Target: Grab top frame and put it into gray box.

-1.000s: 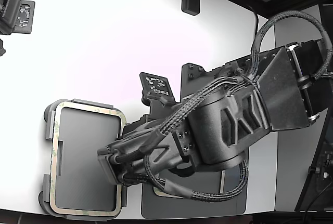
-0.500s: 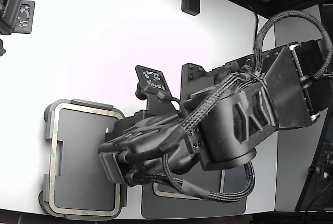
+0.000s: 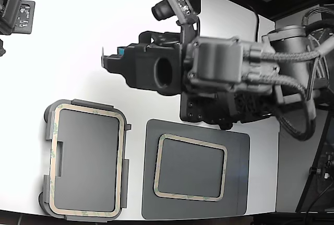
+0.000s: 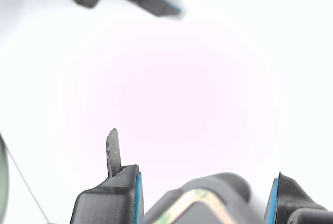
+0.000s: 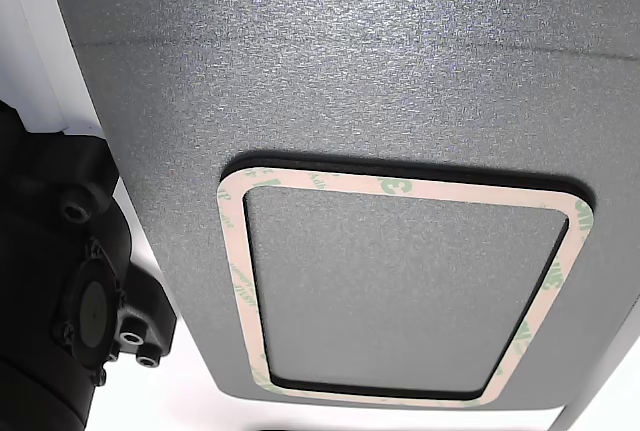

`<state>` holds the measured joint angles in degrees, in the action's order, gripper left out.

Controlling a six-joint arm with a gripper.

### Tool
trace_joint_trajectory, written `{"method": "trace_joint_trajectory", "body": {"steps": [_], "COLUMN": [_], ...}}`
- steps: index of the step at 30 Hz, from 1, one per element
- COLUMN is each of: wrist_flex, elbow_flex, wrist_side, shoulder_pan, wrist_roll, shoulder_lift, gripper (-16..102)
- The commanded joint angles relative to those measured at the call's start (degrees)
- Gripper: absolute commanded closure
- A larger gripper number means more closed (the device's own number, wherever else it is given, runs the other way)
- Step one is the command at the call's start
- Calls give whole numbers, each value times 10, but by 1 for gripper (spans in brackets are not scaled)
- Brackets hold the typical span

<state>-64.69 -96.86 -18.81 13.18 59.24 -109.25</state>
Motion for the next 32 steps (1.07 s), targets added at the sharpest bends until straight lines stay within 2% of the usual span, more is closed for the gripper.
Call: {"method": "trace_joint_trajectory", "body": {"steps": [1,3,7,16,19,32], "wrist_flex": [62,76,114,102,93,95], "elbow_flex": [-135,-201,-334,-520,-542,-543], "wrist_side": [62,99,142,143,168,160], "shoulder_pan": [-75,-116,-163,-176,-175,-175], "wrist_roll": [-383,-432,-492,-519,-539,-533], "shoulder_lift": [-157,-216,-335,-531,-599,-600], "gripper": [-14,-14,-14,-14,-14,-14]}}
